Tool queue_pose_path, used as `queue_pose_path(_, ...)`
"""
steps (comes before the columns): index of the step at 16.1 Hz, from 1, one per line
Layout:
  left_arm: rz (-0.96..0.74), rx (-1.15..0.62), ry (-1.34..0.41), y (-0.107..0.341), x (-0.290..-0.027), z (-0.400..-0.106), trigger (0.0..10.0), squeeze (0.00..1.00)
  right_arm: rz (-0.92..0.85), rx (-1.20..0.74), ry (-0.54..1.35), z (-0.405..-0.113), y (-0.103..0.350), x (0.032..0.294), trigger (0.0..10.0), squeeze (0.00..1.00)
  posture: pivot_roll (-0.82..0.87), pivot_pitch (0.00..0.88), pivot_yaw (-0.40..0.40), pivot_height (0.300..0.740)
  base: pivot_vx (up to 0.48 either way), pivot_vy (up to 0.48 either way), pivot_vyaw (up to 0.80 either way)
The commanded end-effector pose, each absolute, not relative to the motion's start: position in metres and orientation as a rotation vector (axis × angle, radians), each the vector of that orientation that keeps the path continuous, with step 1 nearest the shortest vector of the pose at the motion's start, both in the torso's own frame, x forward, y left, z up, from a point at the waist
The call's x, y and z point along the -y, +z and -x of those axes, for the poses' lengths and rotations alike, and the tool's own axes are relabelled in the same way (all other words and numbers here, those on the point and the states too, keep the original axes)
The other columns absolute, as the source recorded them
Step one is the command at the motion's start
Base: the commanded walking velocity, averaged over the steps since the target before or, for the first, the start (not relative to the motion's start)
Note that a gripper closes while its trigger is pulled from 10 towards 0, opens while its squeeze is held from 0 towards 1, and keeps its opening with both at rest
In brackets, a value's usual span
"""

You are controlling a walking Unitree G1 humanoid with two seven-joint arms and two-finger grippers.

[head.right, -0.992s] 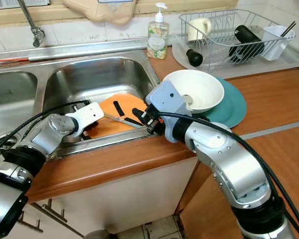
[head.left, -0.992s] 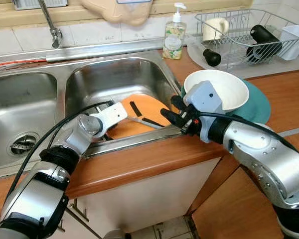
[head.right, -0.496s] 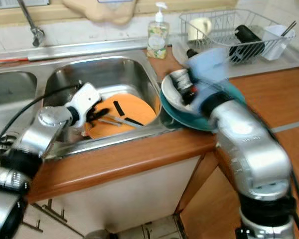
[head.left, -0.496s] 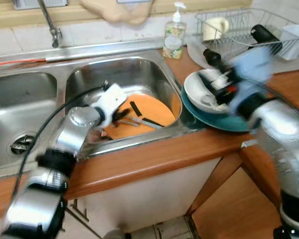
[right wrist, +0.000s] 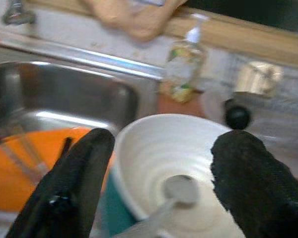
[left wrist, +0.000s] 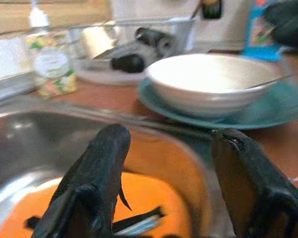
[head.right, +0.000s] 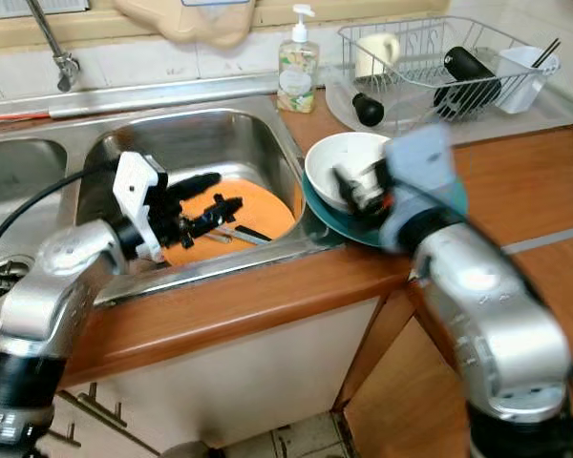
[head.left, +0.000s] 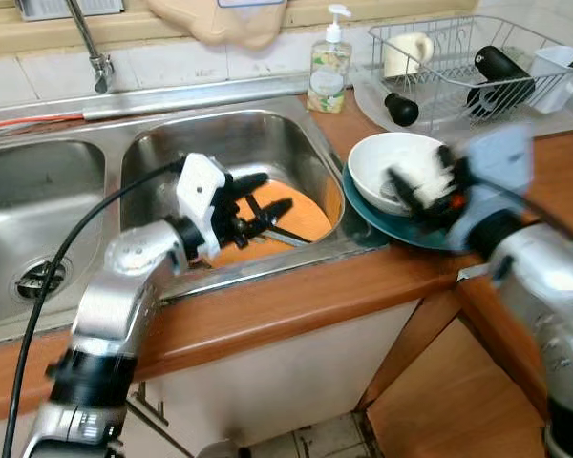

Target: Kitchen organization

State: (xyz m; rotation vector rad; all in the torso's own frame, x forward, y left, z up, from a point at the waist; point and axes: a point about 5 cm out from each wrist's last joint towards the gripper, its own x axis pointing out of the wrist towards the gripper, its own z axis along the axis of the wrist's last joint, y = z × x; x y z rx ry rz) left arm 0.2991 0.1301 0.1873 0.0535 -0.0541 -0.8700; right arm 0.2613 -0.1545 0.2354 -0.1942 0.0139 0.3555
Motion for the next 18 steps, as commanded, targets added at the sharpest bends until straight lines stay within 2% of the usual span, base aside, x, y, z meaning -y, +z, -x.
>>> queue_pose_path(1, -0.043, 0.066, -0.883, 0.193, -0.13, -0.295, 10.0, 0.0, 0.197, -0.011, 0.363, -0.258, 0.237, 0.153, 10.0, 0.0, -0.1, 0.0, 0.022, 0.74, 0.0, 0.0, 0.0)
queue_pose_path(4, 0.031, 0.043, -0.918, 0.191, -0.123, -0.274, 10.0, 0.0, 0.243, -0.087, 0.311, -0.25, 0.218, 0.153, 10.0, 0.0, -0.09, 0.0, 0.018, 0.74, 0.0, 0.0, 0.0)
queue_pose_path(6, 0.051, 0.024, -0.938, 0.19, -0.119, -0.266, 10.0, 0.0, 0.201, -0.105, 0.255, -0.248, 0.213, 0.156, 9.9, 0.0, -0.09, 0.0, 0.016, 0.74, 0.0, 0.0, 0.0)
queue_pose_path(7, 0.054, 0.02, -0.943, 0.19, -0.117, -0.264, 10.0, 0.0, 0.175, -0.112, 0.237, -0.247, 0.211, 0.157, 6.2, 0.0, -0.09, 0.0, 0.017, 0.74, 0.0, 0.0, 0.0)
queue_pose_path(8, 0.064, 0.016, -0.945, 0.19, -0.115, -0.262, 10.0, 0.0, 0.149, -0.117, 0.204, -0.248, 0.204, 0.16, 0.0, 0.0, -0.09, 0.0, 0.019, 0.74, 0.0, 0.0, 0.0)
queue_pose_path(18, 0.074, 0.001, -0.95, 0.192, -0.109, -0.258, 10.0, 0.0, 0.094, -0.082, 0.157, -0.253, 0.194, 0.168, 0.0, 0.0, -0.08, 0.0, 0.017, 0.74, 0.0, 0.0, 0.0)
